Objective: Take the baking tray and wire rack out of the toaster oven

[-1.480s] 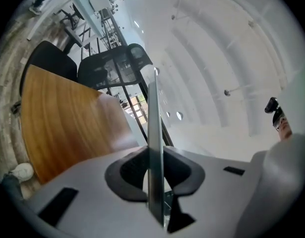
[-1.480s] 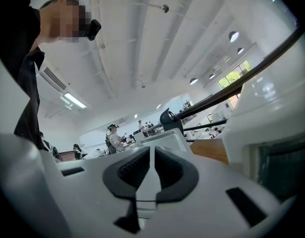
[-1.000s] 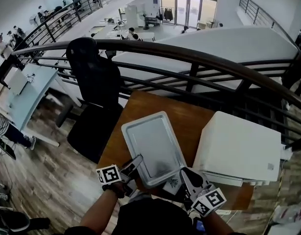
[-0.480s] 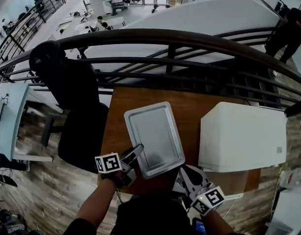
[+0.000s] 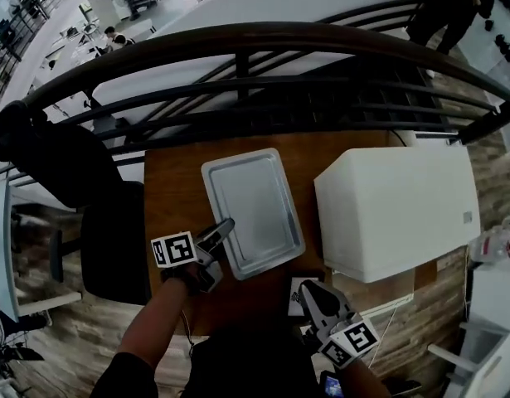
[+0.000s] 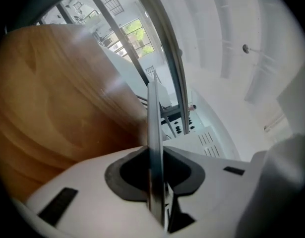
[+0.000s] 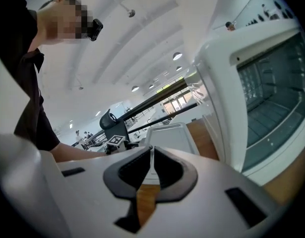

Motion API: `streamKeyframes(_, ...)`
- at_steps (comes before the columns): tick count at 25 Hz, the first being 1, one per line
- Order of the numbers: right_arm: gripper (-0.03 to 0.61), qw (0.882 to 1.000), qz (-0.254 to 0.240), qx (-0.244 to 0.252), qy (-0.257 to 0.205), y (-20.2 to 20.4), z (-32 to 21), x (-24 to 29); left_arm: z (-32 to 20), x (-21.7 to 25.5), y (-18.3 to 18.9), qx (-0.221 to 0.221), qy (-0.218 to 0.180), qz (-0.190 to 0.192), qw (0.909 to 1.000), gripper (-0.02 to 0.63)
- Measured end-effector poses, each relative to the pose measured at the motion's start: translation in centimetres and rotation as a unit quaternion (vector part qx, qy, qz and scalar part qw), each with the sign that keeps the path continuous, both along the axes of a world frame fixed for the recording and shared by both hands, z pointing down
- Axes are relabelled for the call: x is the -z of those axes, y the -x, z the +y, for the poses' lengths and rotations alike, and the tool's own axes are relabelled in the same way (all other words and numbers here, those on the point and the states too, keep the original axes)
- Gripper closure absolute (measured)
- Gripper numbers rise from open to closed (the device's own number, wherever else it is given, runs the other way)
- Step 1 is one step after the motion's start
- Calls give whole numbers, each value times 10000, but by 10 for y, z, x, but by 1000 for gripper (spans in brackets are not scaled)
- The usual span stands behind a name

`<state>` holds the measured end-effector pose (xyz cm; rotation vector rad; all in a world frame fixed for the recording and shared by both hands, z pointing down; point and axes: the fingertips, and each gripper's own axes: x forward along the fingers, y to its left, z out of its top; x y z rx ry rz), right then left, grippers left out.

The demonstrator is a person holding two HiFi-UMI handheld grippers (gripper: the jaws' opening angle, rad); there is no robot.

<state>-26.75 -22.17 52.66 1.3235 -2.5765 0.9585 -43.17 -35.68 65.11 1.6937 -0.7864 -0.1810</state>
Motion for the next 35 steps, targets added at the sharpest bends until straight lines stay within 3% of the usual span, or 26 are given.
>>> streamKeyframes(5, 560, 9994, -7, -295, 178, -5, 8, -13, -23, -14, -16, -230, 151, 114, 9996, 540)
streamKeyframes(11, 560, 9977, -177, -574, 299, -16, 6, -24, -47, -25, -30, -381, 342, -66, 9987, 541)
streamKeyframes(18, 561, 9968, -280, -675, 330, -23, 4, -25, -55, -43, -33, -458, 314, -1342, 9894, 540)
streamKeyframes(21, 561, 9972, -263, -626, 328, -24, 4, -26, -54, -45, -38, -569, 312, -1676, 9837, 349)
streamKeyframes(23, 561, 9971, -272, -638, 304, -27, 4, -26, -54, -45, -41, -731, 228, -2001, 9768, 331)
streamKeyframes(25, 561, 9970, -262, -661, 303, -30, 4, -25, -54, -47, -46, -1022, 91, -2458, 9639, 284)
streamKeyframes(27, 561, 9970, -251, -667, 311, -31, 7, -25, -54, -50, -45, -1256, -55, -3078, 9431, 242)
streamKeyframes(29, 561, 9972, -231, -643, 290, -31, 9, -24, -58, -48, -39, -1342, -336, -3826, 9135, 181)
streamKeyframes(30, 561, 9974, -220, -629, 269, -32, 10, -23, -61, -45, -37, -1364, -517, -4101, 9003, 179)
streamKeyframes(31, 561, 9975, -212, -621, 246, -32, 10, -23, -62, -42, -37, -1385, -658, -4237, 8927, 173)
streamKeyframes(32, 561, 9976, -208, -618, 225, -32, 11, -22, -62, -39, -39, -1401, -734, -4245, 8915, 170)
streamKeyframes(35, 561, 9978, -210, -611, 165, -32, 14, -18, -59, -29, -43, -1345, -772, -3989, 9038, 172)
